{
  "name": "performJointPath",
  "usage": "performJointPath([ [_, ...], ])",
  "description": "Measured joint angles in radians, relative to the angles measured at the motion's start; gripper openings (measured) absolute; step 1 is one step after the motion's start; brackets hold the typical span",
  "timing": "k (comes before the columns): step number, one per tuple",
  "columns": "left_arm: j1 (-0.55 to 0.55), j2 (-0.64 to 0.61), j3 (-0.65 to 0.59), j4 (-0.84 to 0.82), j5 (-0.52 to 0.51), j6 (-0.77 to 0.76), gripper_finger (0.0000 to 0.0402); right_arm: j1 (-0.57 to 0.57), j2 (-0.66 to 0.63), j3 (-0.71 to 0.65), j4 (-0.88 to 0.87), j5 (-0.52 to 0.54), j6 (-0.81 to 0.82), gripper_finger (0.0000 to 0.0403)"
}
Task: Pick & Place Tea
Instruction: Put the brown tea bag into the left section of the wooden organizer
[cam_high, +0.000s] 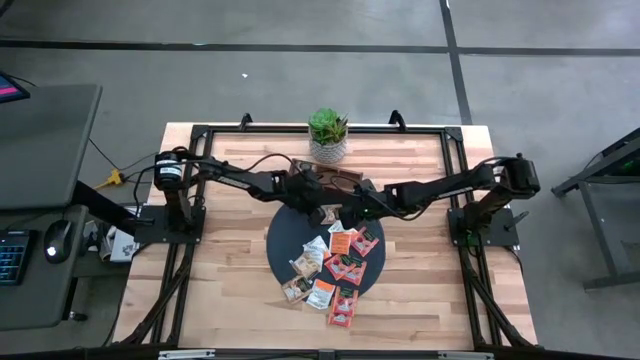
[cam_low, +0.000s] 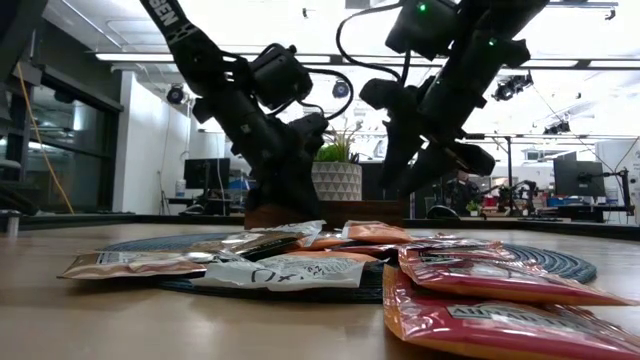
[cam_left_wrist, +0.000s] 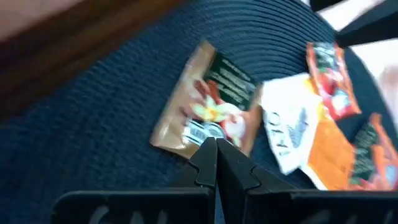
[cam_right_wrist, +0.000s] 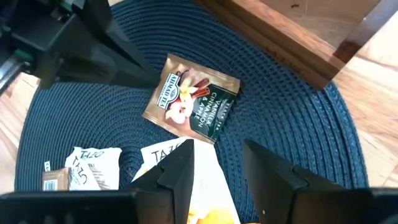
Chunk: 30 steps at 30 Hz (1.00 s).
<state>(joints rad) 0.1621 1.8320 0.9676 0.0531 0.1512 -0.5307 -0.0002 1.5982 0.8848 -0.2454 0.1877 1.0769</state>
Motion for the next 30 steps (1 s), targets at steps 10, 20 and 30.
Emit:
performJointPath([
  [10,0.001,0.0,0.0,0.005,-0.028,0.025,0.0,0.0,0.005,0.0,0.005,-0.003,0.049,0.0133],
  [20,-0.002,0.0,0.0,-0.005,-0.031,0.063,0.0,0.0,0.047,0.0,0.026,-0.016,0.116,0.0133],
  [30,-0.001,0.049,0.002,0.02,0.001,0.066,0.0,-0.013,0.099,0.0,0.049,-0.037,0.204,0.0157],
])
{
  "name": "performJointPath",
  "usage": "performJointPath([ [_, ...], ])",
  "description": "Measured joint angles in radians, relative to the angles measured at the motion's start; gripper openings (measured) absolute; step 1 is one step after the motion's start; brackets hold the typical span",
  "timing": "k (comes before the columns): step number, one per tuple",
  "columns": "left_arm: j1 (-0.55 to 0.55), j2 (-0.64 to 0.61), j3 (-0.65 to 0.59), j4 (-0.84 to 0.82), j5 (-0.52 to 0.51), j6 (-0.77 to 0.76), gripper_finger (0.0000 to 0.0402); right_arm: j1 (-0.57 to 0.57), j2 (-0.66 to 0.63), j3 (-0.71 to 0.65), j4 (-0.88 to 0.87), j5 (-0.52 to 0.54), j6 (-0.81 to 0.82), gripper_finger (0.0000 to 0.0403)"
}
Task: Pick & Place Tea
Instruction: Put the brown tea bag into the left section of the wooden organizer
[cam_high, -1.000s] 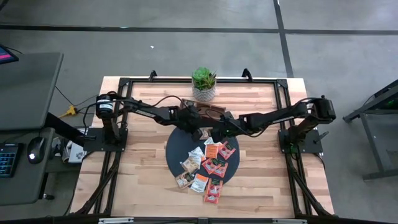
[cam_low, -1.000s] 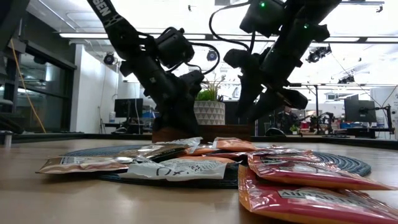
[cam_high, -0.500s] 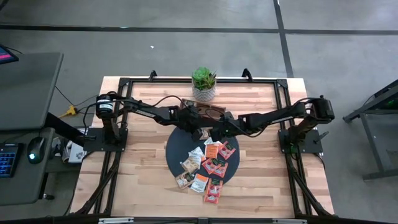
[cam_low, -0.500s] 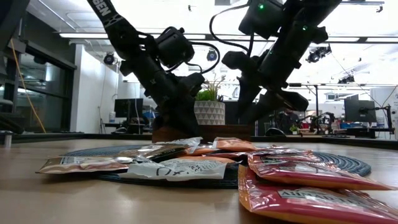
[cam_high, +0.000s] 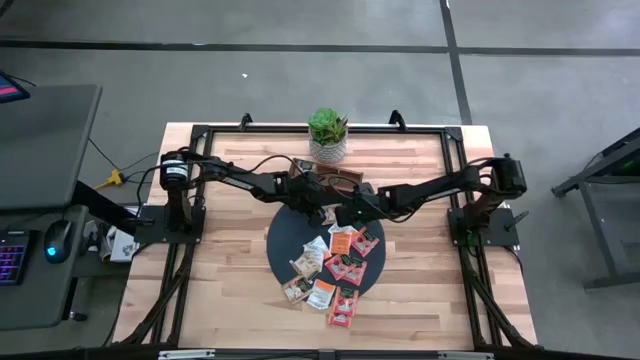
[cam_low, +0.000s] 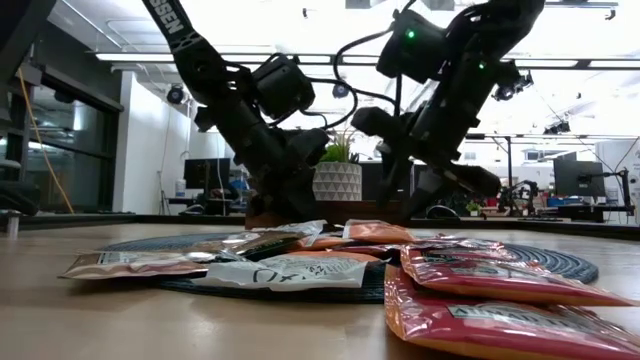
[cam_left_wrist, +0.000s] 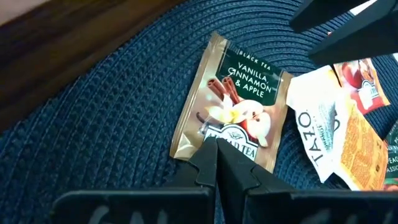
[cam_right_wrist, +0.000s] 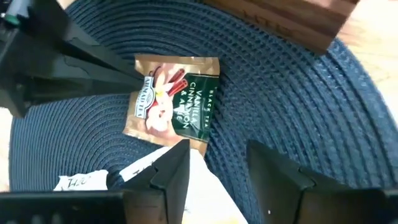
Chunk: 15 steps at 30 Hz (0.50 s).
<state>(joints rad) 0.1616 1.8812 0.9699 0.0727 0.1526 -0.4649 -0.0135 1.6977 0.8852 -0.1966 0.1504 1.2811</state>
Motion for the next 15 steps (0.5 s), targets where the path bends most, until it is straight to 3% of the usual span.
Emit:
performJointPath([
  [15,-0.006,0.002,0.0,-0.008,-0.04,0.015,0.0,-0.06,0.058,0.0,0.119,-0.052,-0.025,0.0186],
])
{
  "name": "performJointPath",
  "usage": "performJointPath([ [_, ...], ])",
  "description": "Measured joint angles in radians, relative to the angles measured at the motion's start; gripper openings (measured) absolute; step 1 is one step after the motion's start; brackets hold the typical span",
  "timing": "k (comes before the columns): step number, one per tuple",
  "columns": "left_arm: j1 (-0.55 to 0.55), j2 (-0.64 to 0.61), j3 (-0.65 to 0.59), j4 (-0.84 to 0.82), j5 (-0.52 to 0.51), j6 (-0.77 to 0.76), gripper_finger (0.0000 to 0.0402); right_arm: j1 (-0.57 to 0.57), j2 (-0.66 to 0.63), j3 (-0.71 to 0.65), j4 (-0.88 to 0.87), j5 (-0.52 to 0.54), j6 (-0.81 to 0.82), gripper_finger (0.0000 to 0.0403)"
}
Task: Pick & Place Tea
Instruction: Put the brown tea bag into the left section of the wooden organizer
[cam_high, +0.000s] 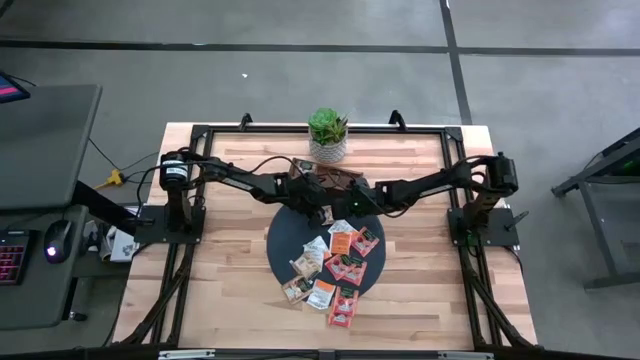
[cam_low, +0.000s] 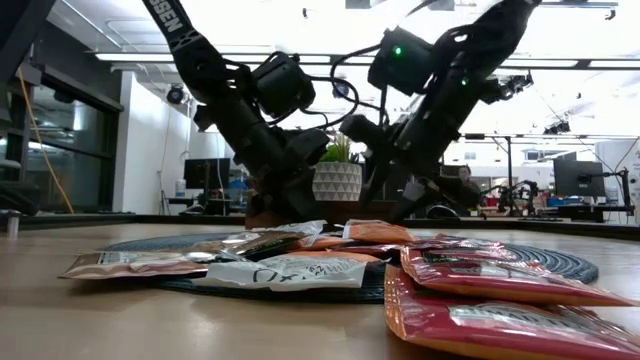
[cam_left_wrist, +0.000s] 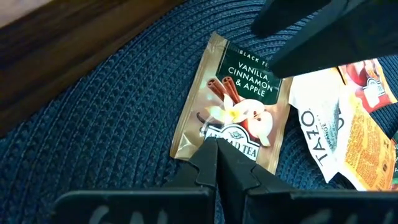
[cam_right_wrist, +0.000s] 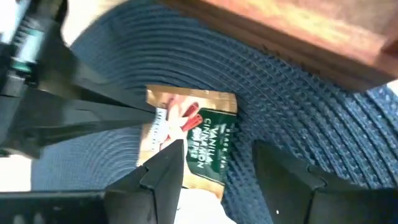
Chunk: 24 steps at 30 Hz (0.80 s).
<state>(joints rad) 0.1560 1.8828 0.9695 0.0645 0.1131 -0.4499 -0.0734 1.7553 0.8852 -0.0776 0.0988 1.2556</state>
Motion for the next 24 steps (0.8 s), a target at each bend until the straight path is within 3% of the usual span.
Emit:
performJointPath([
  [13,0.0,0.001,-0.001,-0.006,0.003,0.0,0.0,0.002,0.045,0.0,0.073,-0.036,0.0,0.0177],
  [18,0.0,0.001,-0.001,-0.006,0.004,0.0,0.0,0.002,0.045,0.0,0.076,-0.047,-0.019,0.0133],
  [24,0.0,0.002,-0.001,-0.005,0.005,0.0,0.0,0.002,0.046,0.0,0.075,-0.064,-0.046,0.0054],
])
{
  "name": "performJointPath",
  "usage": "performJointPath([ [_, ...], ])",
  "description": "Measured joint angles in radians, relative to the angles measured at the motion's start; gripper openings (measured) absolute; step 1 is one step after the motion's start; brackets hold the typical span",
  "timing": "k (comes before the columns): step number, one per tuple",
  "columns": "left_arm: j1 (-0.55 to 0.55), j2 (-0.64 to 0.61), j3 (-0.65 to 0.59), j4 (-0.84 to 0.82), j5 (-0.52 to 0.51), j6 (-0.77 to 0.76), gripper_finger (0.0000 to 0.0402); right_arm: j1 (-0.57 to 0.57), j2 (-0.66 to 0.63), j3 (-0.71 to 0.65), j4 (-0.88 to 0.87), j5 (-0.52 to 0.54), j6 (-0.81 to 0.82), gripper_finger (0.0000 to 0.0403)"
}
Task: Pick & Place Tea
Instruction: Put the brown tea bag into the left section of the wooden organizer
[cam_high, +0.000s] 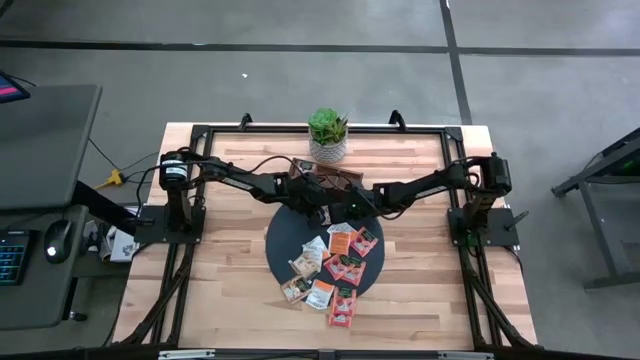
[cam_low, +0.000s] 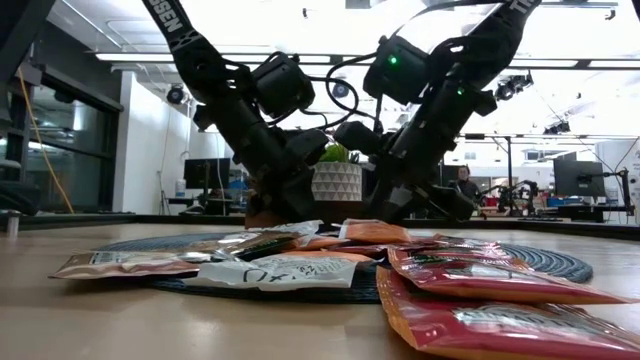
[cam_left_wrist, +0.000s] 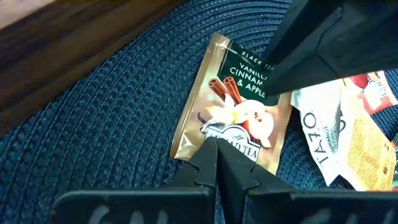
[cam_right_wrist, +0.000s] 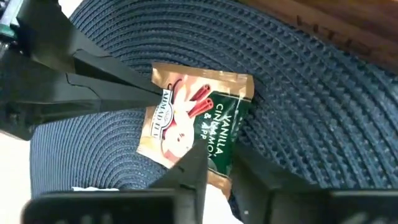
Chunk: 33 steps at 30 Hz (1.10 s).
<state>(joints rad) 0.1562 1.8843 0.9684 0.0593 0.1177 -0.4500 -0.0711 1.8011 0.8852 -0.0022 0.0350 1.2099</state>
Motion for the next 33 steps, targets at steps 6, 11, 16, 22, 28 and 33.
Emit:
performJointPath([
  [6,0.0,0.0,0.0,0.0,0.002,0.0,0.0,-0.001,0.0,0.0,0.001,-0.017,-0.045,0.0009],
  [11,0.0,0.0,0.0,0.0,0.004,0.0,0.0001,-0.002,0.0,0.0,0.001,-0.028,-0.077,0.0003],
  [16,0.002,-0.012,-0.001,-0.014,0.035,0.0,0.0001,-0.001,-0.001,0.0,0.004,-0.04,-0.093,0.0001],
  [22,0.001,-0.039,-0.004,-0.045,0.057,0.0,0.0001,0.0,-0.008,0.0,0.01,-0.048,-0.124,0.0001],
  [28,0.001,-0.057,0.014,-0.109,0.05,0.002,0.0001,0.0,-0.008,0.002,0.013,-0.065,-0.156,0.0],
  [33,0.001,-0.068,0.044,-0.176,0.061,0.027,0.0001,0.002,-0.018,0.003,0.025,-0.072,-0.183,0.0],
])
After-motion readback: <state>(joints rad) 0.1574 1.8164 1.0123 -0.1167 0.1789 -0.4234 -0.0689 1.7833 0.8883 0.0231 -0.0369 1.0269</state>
